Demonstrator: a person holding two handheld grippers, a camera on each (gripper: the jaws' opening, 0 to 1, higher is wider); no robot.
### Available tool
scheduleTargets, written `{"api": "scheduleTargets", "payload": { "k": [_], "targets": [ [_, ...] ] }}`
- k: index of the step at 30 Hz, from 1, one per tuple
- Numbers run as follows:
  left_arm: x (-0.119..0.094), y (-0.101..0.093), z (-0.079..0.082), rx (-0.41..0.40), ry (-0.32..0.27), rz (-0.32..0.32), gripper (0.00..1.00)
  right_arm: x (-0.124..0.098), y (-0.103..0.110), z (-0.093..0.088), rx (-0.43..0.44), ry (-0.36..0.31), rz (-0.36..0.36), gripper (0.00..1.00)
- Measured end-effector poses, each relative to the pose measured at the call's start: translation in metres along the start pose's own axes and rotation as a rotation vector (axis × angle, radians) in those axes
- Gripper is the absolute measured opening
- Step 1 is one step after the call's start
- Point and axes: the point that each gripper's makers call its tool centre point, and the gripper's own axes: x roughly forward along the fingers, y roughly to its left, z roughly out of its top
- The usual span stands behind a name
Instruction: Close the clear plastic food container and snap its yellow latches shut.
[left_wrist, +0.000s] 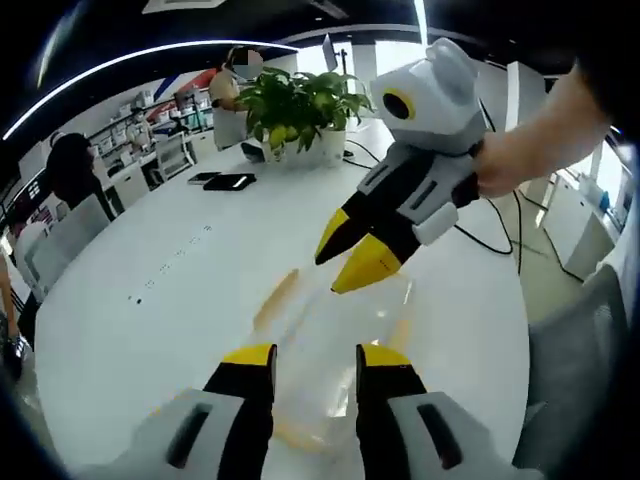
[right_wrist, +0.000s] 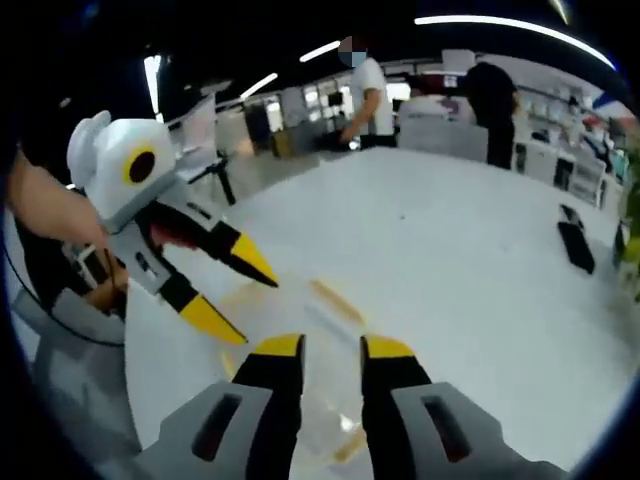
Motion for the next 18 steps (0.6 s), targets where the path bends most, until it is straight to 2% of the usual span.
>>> {"api": "scheduleTargets", "payload": {
  "k": [10,18],
  "targets": [
    [0.001,-0.007,0.003,0.010,-0.005,-0.034,0.25,0.010,0.000,0.002,-0.006,0.006,0.023,0.18],
    [0.004,-0.020,0.002,0.045,0.012,-0.076,0.25,0.015,0.001,0.001,-0.020,0.024,0.034,0.19]
  ]
}}
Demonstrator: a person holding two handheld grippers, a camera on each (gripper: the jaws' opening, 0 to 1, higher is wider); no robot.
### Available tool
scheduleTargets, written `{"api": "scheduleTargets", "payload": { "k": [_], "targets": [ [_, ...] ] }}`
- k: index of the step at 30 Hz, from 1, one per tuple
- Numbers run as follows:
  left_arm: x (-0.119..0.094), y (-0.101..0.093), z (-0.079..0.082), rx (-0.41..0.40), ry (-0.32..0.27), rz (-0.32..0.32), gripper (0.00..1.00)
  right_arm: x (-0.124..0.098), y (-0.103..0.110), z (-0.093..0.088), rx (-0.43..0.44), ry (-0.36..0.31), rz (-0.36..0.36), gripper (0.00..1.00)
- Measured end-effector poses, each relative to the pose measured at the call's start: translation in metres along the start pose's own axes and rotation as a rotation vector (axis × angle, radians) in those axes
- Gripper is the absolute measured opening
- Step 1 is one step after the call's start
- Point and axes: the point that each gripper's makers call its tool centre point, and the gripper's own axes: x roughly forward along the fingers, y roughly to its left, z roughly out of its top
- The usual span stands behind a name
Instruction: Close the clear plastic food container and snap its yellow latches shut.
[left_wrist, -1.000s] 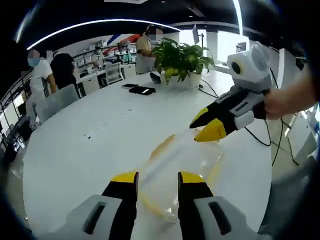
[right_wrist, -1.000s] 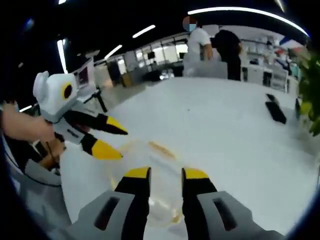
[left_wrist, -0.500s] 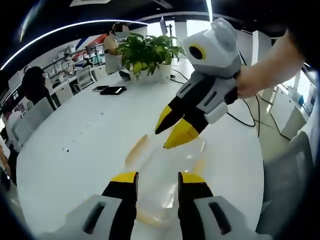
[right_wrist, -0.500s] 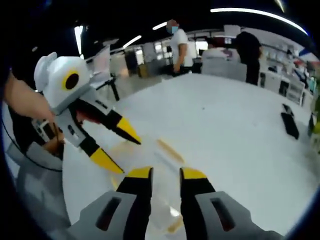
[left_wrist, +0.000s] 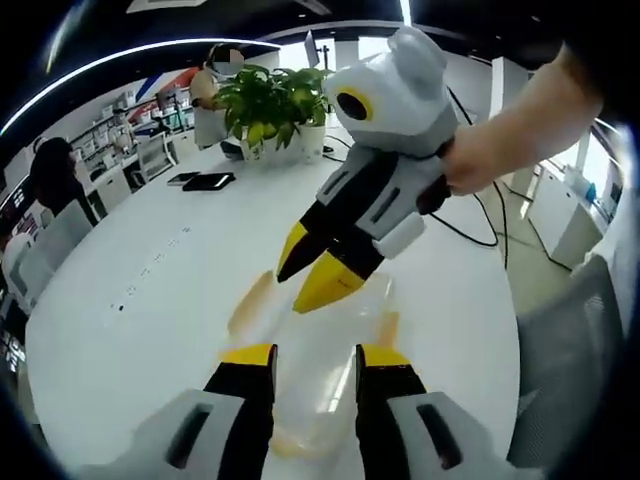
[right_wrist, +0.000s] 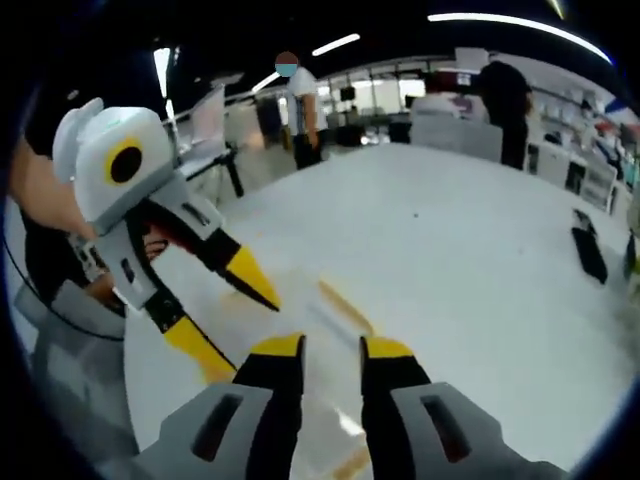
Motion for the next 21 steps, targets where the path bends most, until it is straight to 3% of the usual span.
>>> {"api": "scheduleTargets", "payload": {
  "k": [11,21],
  "targets": [
    [-0.002,-0.013,0.007,0.033,-0.004,-0.032,0.26,0.004,0.004,0.003,-0.043,0.015,0.022,0.21],
    [-0.001,-0.024,0.009,0.136,0.008,-0.035,0.29,0.005,0.002,0.007,-0.083,0.030,0.036,0.24]
  ]
}}
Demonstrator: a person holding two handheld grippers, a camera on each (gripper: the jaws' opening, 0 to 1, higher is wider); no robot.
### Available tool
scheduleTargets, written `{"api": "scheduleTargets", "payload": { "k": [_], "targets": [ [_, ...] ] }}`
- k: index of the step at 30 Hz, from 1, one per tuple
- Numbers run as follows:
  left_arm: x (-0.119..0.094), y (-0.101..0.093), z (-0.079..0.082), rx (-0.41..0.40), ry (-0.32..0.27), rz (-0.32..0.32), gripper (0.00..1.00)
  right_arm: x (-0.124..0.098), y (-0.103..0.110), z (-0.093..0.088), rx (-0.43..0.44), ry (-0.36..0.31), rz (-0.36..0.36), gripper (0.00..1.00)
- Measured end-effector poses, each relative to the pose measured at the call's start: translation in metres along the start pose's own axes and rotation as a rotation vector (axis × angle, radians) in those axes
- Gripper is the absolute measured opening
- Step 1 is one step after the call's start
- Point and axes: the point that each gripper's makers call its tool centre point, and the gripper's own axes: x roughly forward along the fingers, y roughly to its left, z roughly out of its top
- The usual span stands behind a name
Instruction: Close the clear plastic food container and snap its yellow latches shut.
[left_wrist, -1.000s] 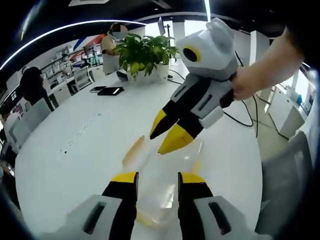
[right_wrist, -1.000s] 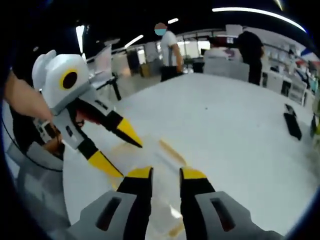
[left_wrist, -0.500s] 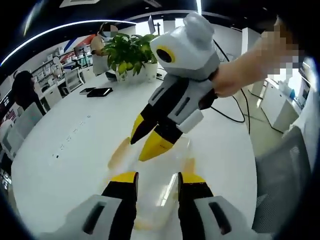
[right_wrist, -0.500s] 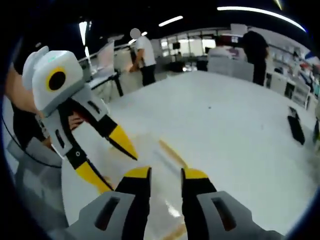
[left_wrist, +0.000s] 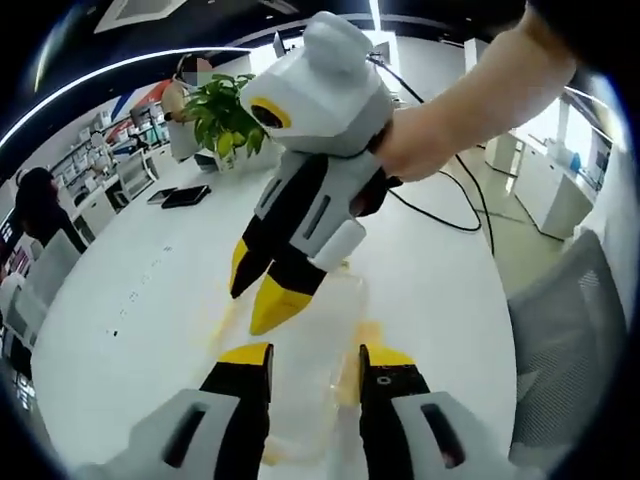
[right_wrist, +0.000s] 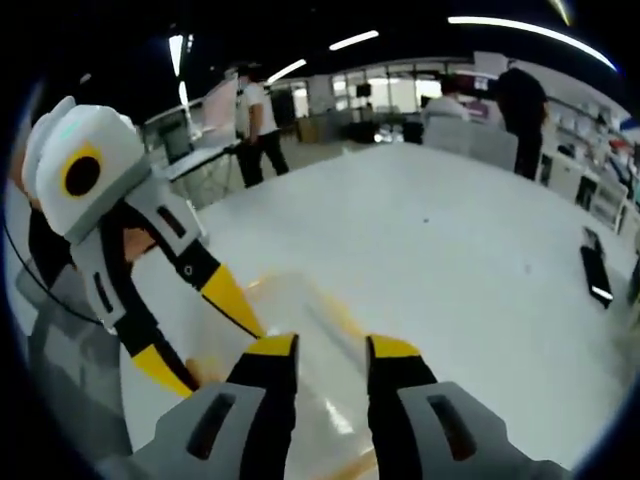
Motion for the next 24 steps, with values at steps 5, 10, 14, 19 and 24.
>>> {"api": "scheduleTargets", "payload": {
  "k": [5,10,14,19,24],
  "targets": [
    [0.001,-0.003,-0.001,0.065,0.012,0.001,0.31,0.003,-0.001,0.001,-0.042,0.029,0.036,0.27],
    [0.005,-0.005,0.000,0.157,0.026,0.018,0.33,0.006,-0.002,0.000,-0.102,0.067,0.081,0.29],
    [0.010,-0.008,-0.004,0.240,0.058,0.027,0.33,0.009,-0.002,-0.002,-0.145,0.103,0.129,0.30],
    [0.015,-0.011,-0.008,0.313,0.086,0.041,0.33,0.013,-0.005,0.000,-0.169,0.118,0.186,0.36],
    [0.019,-0.014,-0.010,0.367,0.104,0.043,0.33,0.014,-0.004,0.000,-0.166,0.140,0.290,0.40]
  ]
}}
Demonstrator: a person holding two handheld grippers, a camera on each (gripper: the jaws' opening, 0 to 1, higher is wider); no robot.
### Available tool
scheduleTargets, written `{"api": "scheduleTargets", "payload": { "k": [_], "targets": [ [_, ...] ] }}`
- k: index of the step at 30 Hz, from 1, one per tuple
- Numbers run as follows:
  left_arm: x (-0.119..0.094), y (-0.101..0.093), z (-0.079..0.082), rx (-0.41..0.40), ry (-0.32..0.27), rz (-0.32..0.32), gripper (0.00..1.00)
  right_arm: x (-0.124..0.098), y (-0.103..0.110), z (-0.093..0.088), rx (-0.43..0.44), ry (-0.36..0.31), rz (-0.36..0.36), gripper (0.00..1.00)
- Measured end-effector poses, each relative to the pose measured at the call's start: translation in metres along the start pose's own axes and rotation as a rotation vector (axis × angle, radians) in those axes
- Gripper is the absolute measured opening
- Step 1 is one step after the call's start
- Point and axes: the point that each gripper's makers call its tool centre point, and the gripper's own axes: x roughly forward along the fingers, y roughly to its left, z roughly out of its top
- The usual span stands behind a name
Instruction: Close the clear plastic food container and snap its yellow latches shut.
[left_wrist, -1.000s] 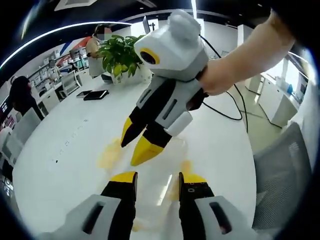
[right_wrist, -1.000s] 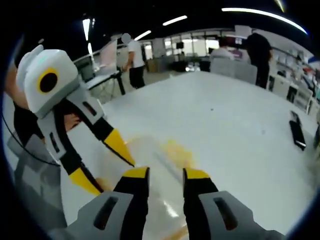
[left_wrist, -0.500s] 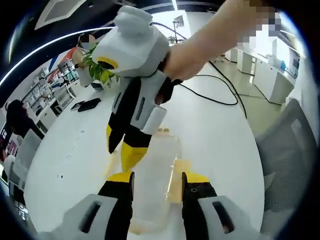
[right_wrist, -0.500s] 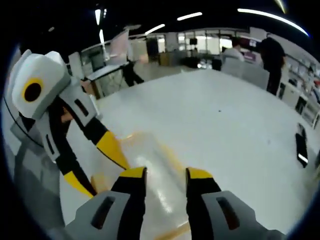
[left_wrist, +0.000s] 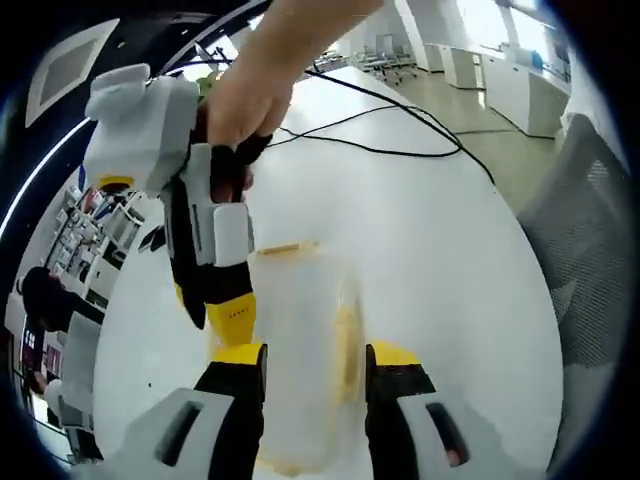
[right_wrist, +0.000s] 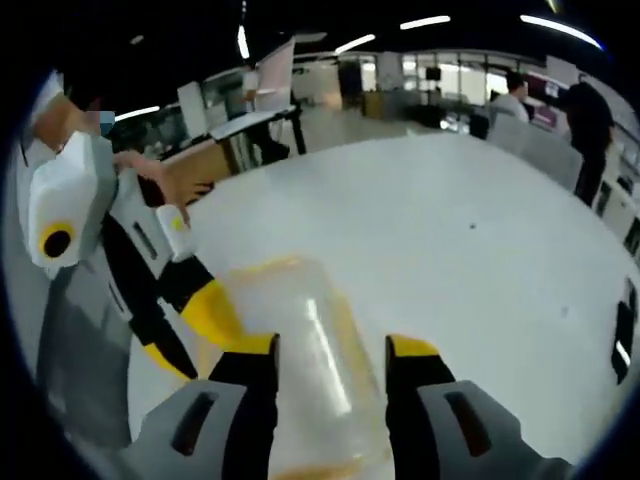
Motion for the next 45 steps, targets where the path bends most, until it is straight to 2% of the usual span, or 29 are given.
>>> {"api": "scheduleTargets", "payload": {
  "k": [4,11,16,18,22,25,26,34,45],
  "targets": [
    [0.003,-0.002,0.000,0.006,0.012,-0.010,0.35,0.001,0.001,-0.009,-0.021,0.075,0.092,0.41],
    [0.006,-0.003,-0.003,-0.006,0.029,-0.025,0.35,0.002,0.006,-0.010,-0.001,0.142,0.262,0.39],
    [0.006,-0.001,-0.003,-0.010,0.035,-0.025,0.34,0.007,0.013,-0.013,-0.045,0.221,0.342,0.42],
    [0.006,0.000,-0.001,-0.012,0.033,-0.030,0.34,0.009,0.010,-0.014,-0.080,0.254,0.346,0.40],
    [0.005,0.004,0.001,-0.025,0.026,-0.031,0.28,0.009,0.009,-0.013,-0.092,0.279,0.361,0.38],
    [0.008,0.004,-0.001,-0.016,0.034,-0.039,0.29,0.009,0.010,-0.014,-0.108,0.295,0.371,0.38],
    [0.009,0.002,-0.004,0.010,0.053,-0.046,0.30,0.008,0.010,-0.015,-0.115,0.303,0.374,0.38],
    [0.010,0.001,-0.002,0.057,0.064,-0.043,0.32,0.010,0.008,-0.017,-0.133,0.329,0.386,0.39],
    [0.009,0.000,-0.002,0.065,0.089,-0.045,0.32,0.013,0.009,-0.018,-0.113,0.357,0.402,0.38]
  ]
}}
